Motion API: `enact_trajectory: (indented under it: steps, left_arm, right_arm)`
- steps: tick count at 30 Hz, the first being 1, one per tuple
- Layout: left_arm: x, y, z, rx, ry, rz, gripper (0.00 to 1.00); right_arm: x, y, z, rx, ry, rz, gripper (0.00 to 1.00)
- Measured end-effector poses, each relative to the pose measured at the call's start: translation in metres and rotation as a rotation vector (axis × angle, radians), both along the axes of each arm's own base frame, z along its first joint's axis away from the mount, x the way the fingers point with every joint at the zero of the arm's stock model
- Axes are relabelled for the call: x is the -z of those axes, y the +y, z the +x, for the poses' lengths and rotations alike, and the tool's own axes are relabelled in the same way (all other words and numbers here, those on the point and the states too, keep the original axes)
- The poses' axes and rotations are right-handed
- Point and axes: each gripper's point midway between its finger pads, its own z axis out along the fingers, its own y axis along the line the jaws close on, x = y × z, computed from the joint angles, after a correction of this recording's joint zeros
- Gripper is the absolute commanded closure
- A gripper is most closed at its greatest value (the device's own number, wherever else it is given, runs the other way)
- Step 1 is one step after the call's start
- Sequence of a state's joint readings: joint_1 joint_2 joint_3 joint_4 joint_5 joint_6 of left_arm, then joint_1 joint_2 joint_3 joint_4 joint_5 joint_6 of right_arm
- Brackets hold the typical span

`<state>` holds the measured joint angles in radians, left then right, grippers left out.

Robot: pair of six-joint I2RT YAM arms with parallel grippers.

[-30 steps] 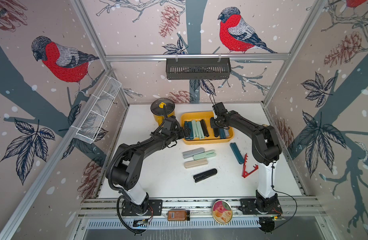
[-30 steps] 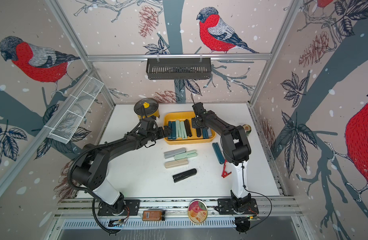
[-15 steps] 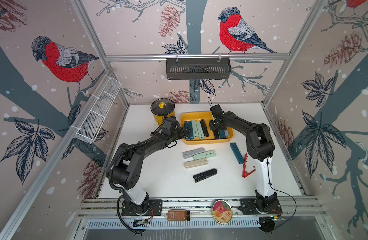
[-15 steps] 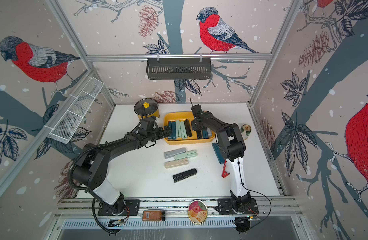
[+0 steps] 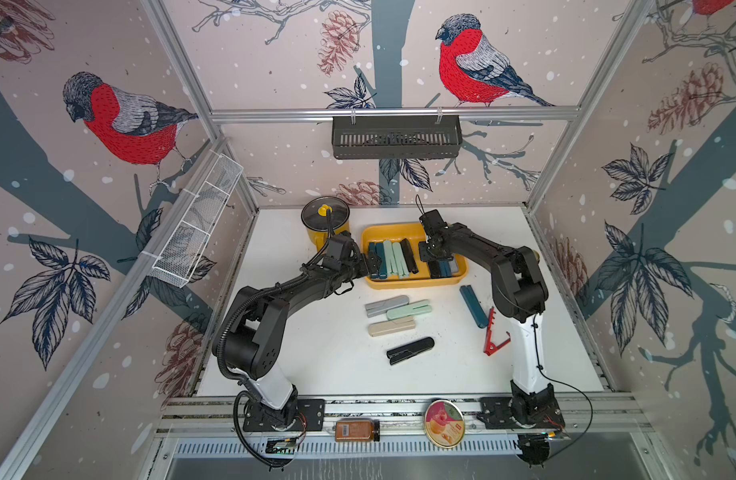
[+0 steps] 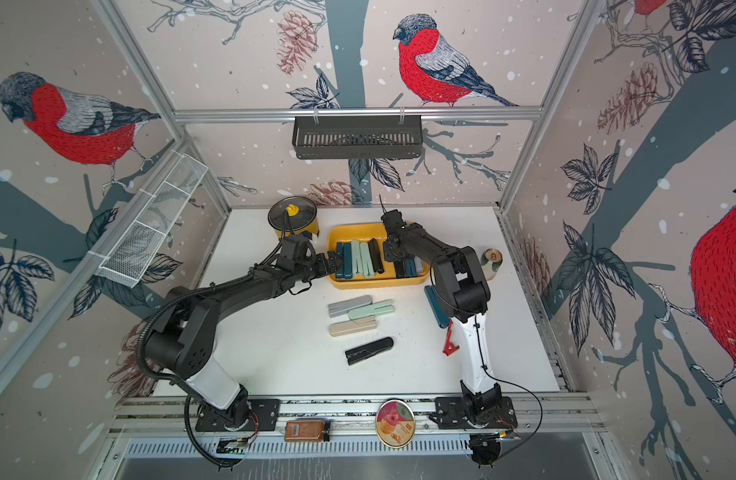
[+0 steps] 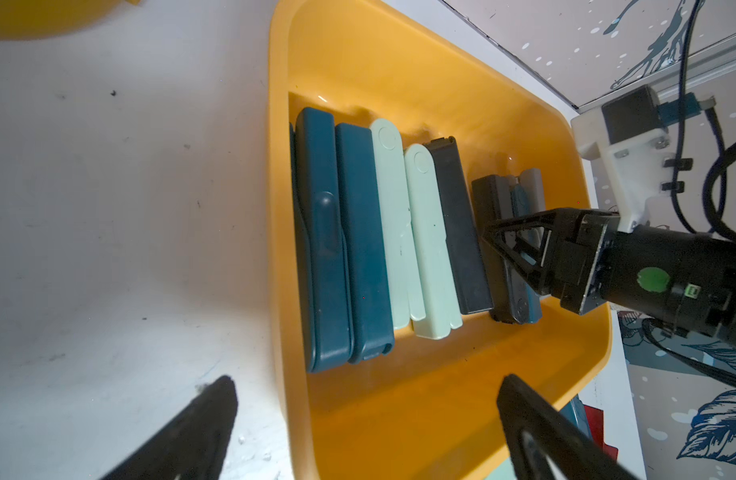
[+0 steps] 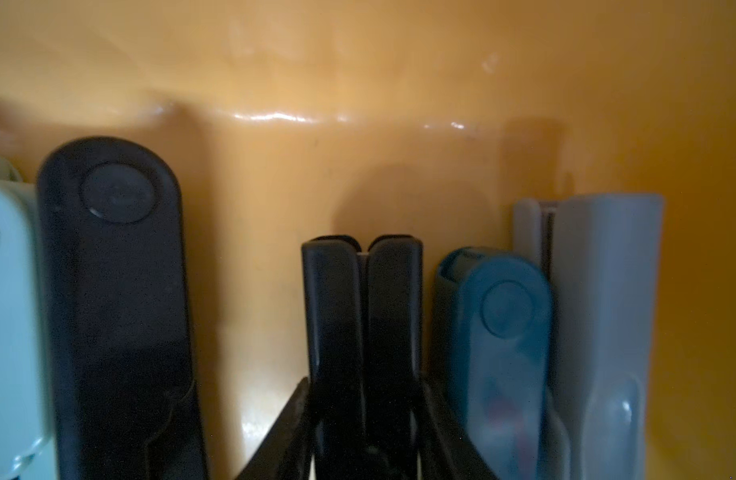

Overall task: Put the pruning pliers into the storage box
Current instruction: Place the pruning pliers in the storage box.

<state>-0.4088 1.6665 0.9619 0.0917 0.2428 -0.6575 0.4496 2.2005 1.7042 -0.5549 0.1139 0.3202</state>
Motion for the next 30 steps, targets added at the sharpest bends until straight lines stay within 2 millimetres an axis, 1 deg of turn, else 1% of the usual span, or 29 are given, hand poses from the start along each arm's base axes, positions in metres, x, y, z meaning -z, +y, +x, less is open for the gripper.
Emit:
enact_trajectory:
  steps: [4,9,11,15,17,20,24,30]
  left_arm:
    - [0.0,0.0,0.0,0.0,0.0,0.0,0.02]
    - [0.0,0.0,0.0,0.0,0.0,0.0,0.02]
    - [0.0,0.0,0.0,0.001,0.0,-0.001,0.02]
    - [0.0,-0.001,-0.001,0.006,0.002,-0.004,0.02]
    - [0.0,-0.002,-0.001,0.009,0.003,-0.007,0.02]
    - [0.0,-0.002,-0.001,0.009,0.003,-0.007,0.02]
    - [0.0,-0.002,-0.002,0.012,0.004,-0.009,0.02]
    - [0.0,-0.002,-0.002,0.012,0.004,-0.009,0.02]
  right_arm:
    - [-0.007,0.004,0.0,0.008,-0.008,0.004,0.52]
    - [-0.029,0.009,0.002,0.006,-0.051,0.012,0.51]
    - [-0.034,0.009,0.003,0.01,-0.063,0.014,0.5]
    - [-0.034,0.008,0.004,0.014,-0.07,-0.001,0.51]
    - [-0.034,0.011,0.008,0.014,-0.076,-0.003,0.53]
    - [-0.025,0.013,0.014,0.014,-0.076,-0.025,0.52]
    - [-0.016,0.011,0.022,0.007,-0.081,-0.082,0.51]
    - [-0.011,0.004,0.024,0.022,-0.089,-0.136,0.52]
